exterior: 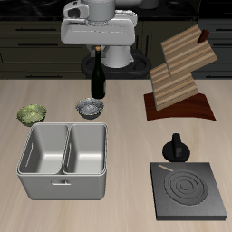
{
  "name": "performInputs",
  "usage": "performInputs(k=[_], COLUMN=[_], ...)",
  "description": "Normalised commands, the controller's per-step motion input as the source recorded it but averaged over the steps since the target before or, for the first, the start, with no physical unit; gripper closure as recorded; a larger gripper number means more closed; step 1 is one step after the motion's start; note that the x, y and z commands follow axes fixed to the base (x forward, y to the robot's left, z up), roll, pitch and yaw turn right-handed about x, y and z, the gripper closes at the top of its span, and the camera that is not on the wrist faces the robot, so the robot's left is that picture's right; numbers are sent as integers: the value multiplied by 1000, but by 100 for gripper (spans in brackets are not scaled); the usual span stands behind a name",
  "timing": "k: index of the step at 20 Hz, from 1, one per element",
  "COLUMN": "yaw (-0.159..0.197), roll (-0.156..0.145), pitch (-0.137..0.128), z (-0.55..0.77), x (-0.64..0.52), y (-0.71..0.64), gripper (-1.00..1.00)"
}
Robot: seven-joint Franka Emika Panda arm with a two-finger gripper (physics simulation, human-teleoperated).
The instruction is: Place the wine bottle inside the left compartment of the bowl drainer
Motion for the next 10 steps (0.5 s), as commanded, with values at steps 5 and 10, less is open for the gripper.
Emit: performInputs(k=[5,10], yaw=[-21,-13], roll=[6,-31], pitch=[18,11], z=[41,51], x=[444,365], y=[-72,-14], gripper=[100,100])
